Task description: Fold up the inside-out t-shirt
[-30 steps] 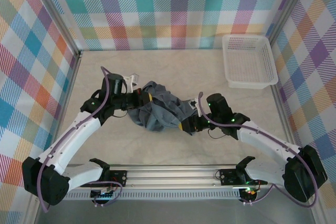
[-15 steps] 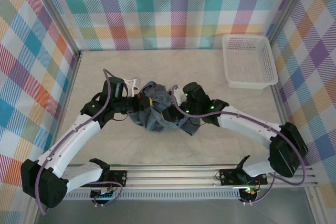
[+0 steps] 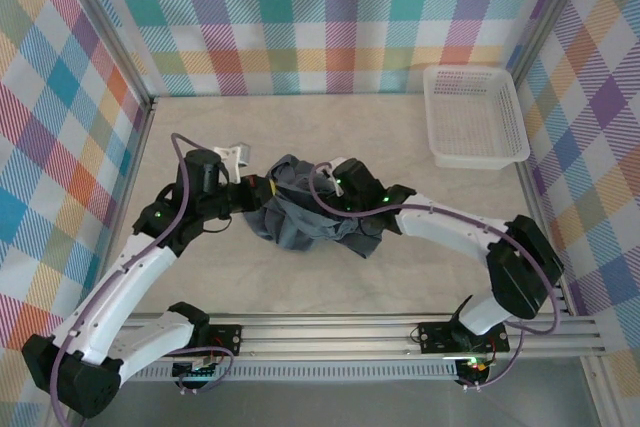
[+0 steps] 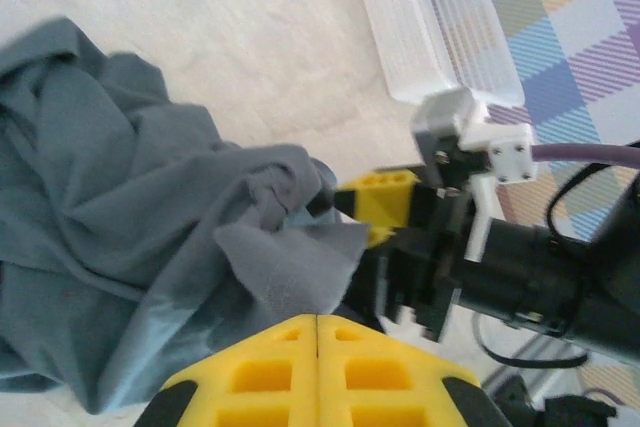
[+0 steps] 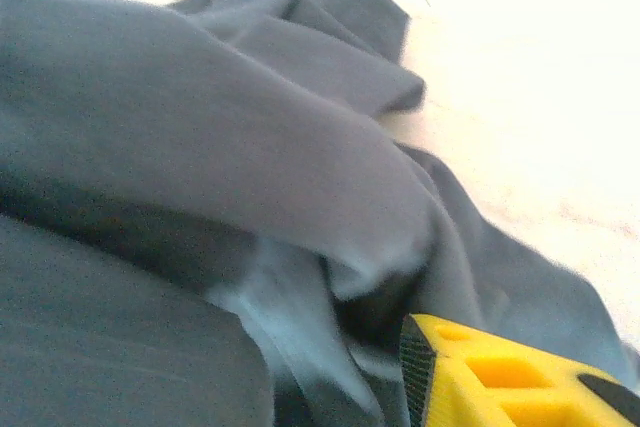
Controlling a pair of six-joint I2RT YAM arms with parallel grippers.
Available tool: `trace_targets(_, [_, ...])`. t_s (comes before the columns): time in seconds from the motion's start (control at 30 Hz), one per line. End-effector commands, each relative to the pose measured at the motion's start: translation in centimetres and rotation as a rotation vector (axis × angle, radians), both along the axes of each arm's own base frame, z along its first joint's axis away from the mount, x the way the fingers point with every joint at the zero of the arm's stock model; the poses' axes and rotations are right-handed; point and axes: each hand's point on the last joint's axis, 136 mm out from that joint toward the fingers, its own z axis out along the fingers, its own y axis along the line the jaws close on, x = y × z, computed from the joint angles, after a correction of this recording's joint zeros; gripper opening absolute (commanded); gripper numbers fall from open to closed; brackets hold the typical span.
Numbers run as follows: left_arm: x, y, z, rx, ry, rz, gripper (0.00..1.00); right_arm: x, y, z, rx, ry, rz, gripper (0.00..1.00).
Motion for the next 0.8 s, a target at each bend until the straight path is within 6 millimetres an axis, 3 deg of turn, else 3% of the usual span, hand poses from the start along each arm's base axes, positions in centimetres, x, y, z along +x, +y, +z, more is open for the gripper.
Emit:
trace_targets(0.0, [0.4, 1.7, 0.2, 0.061, -0.029, 0.059, 0.0, -3.0, -2.8, 0.6, 0.057, 0.144, -0.05, 0.46])
trace_targets(0.17, [0.9, 1.7, -0.3, 0.055, -0.025, 0.079, 0.0, -5.3, -3.8, -0.6, 0.077, 0.268, -0.04, 0.38])
trace_targets(0.27, [1.1, 1.9, -0.2, 0.061, -0.033, 0.093, 0.0, -5.5, -3.0, -0.5, 0.1, 0.312, -0.01, 0.39])
trace_targets(0.33, [1.2, 1.9, 0.1, 0.057, -0.038, 0.093, 0.0, -5.4, -1.7, -0.1, 0.137, 0.337, 0.018, 0.45])
trace_targets(0.4, [1.1, 1.8, 0.8, 0.047, -0.059, 0.085, 0.0, -4.8, -0.7, 0.0, 0.16, 0.363, 0.011, 0.62])
trace_targets(0.47, [1.0, 2.1, 1.2, 0.053, -0.069, 0.095, 0.0, -3.6, -1.1, -0.5, 0.157, 0.396, -0.076, 0.66])
trace_targets(0.57, [0.8, 2.8, 1.4, 0.073, -0.072, 0.119, 0.0, -2.4, -2.3, -1.2, 0.235, 0.496, -0.224, 0.52])
trace_targets(0.63, [0.7, 2.5, 1.5, 0.057, -0.079, 0.099, 0.0, -2.5, -2.0, -1.2, 0.331, 0.56, -0.238, 0.4])
trace_targets(0.77, [0.6, 1.2, 0.7, 0.023, -0.061, 0.038, 0.0, -2.5, -1.6, 0.6, 0.47, 0.582, -0.228, 0.04])
